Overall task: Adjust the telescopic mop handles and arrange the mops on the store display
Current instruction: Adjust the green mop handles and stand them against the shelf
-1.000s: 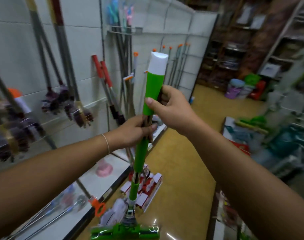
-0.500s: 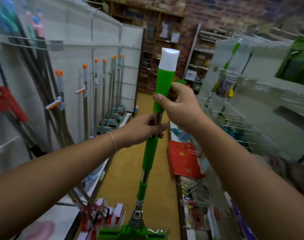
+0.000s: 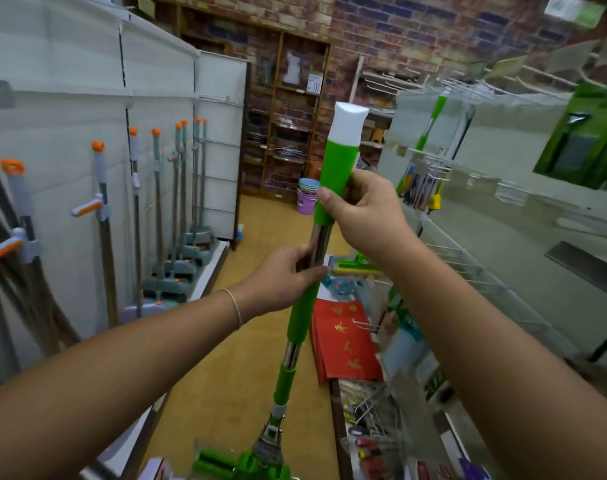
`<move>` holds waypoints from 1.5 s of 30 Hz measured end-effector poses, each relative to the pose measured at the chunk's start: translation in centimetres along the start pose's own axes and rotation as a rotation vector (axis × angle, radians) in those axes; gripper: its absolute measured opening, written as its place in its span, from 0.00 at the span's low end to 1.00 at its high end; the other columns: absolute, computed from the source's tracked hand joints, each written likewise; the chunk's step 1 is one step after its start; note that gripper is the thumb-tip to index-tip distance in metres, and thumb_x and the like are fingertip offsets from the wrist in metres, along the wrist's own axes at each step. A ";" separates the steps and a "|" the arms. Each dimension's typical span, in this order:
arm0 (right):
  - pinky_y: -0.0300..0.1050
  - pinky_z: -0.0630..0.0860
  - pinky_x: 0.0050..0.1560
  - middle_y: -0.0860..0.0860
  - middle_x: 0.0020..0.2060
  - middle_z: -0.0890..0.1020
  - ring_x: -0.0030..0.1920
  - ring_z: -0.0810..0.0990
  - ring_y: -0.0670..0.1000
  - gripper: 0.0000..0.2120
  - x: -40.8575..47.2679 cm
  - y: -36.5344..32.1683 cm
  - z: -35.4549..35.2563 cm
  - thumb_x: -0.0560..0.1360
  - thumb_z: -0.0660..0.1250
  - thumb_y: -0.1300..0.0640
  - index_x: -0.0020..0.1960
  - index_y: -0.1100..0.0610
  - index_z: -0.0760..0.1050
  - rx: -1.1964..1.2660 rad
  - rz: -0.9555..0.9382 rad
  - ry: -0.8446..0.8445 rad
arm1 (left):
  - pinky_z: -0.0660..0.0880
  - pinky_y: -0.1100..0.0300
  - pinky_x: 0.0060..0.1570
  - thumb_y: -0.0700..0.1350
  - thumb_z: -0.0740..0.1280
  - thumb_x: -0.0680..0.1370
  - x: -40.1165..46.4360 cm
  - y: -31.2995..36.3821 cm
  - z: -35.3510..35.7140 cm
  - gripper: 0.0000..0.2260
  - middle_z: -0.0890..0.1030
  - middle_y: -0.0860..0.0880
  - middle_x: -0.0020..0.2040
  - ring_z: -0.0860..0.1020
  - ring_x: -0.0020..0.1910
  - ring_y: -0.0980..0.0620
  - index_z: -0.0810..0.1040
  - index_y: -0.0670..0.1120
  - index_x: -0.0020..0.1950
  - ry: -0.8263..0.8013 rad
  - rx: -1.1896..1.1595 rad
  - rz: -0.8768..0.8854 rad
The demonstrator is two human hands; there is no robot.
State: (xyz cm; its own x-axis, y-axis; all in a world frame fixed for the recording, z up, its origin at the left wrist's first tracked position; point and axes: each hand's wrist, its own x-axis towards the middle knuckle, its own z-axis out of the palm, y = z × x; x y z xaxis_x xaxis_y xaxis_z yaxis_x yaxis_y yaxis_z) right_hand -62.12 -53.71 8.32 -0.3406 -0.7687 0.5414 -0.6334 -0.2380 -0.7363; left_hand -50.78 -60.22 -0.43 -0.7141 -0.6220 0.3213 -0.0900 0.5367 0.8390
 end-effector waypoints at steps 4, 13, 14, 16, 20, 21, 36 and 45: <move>0.50 0.82 0.52 0.53 0.47 0.84 0.48 0.83 0.50 0.07 4.8 4.4 -0.7 0.78 0.69 0.56 0.55 0.54 0.77 0.024 0.020 -0.015 | 0.75 0.63 0.44 0.46 0.68 0.78 5.8 -2.0 0.9 0.02 0.80 0.55 0.42 0.79 0.44 0.58 0.76 0.53 0.47 -0.012 -0.011 -0.028; 0.48 0.79 0.42 0.52 0.42 0.83 0.42 0.82 0.52 0.10 15.5 13.3 -3.4 0.75 0.72 0.48 0.52 0.52 0.79 0.046 0.058 -0.003 | 0.75 0.62 0.41 0.47 0.68 0.78 19.3 -3.7 3.0 0.05 0.80 0.53 0.42 0.79 0.42 0.56 0.78 0.47 0.52 0.038 0.116 -0.064; 0.46 0.76 0.39 0.51 0.39 0.81 0.39 0.79 0.50 0.11 16.5 14.0 -3.5 0.74 0.73 0.47 0.51 0.52 0.79 0.025 0.064 -0.002 | 0.76 0.59 0.43 0.48 0.68 0.78 20.5 -4.0 3.0 0.07 0.81 0.51 0.43 0.79 0.44 0.53 0.79 0.47 0.53 0.046 0.125 -0.074; 0.46 0.73 0.36 0.52 0.38 0.80 0.36 0.76 0.48 0.13 18.7 15.7 -3.3 0.72 0.74 0.44 0.50 0.52 0.80 -0.006 0.080 0.005 | 0.78 0.53 0.47 0.49 0.69 0.77 22.7 -4.8 3.1 0.08 0.82 0.49 0.44 0.80 0.45 0.50 0.79 0.46 0.53 0.059 0.145 -0.093; 0.52 0.82 0.43 0.53 0.40 0.84 0.40 0.82 0.52 0.11 23.0 18.9 -2.4 0.71 0.75 0.47 0.48 0.52 0.81 -0.017 0.101 0.017 | 0.78 0.51 0.45 0.51 0.70 0.76 27.1 -7.2 3.0 0.11 0.82 0.45 0.43 0.81 0.44 0.47 0.79 0.44 0.49 0.069 0.175 -0.118; 0.54 0.83 0.44 0.53 0.40 0.85 0.42 0.84 0.53 0.10 24.1 19.8 -2.1 0.71 0.76 0.47 0.47 0.52 0.81 -0.017 0.098 0.024 | 0.77 0.51 0.44 0.52 0.70 0.76 28.3 -7.9 2.8 0.12 0.82 0.44 0.43 0.80 0.44 0.46 0.79 0.43 0.49 0.072 0.178 -0.118; 0.66 0.80 0.46 0.64 0.45 0.84 0.47 0.82 0.64 0.15 44.7 30.6 3.2 0.69 0.75 0.49 0.49 0.59 0.82 -0.024 0.049 0.160 | 0.76 0.46 0.59 0.49 0.71 0.76 51.7 -20.4 -2.7 0.12 0.82 0.40 0.52 0.80 0.55 0.42 0.79 0.42 0.53 -0.139 -0.177 -0.104; 0.62 0.80 0.54 0.55 0.44 0.86 0.45 0.83 0.52 0.08 54.9 36.4 4.7 0.73 0.73 0.62 0.45 0.49 0.81 0.094 0.077 0.192 | 0.77 0.52 0.60 0.41 0.70 0.77 63.0 -26.2 -4.0 0.13 0.81 0.41 0.55 0.80 0.57 0.46 0.75 0.43 0.61 -0.215 -0.273 -0.060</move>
State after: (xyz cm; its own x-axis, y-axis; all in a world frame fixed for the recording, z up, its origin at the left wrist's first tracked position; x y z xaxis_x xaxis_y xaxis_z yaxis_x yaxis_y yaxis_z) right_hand -100.62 -107.37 9.33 -0.5175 -0.6615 0.5427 -0.5356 -0.2441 -0.8084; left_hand -90.67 -115.76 -0.45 -0.8457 -0.4978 0.1925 0.0319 0.3130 0.9492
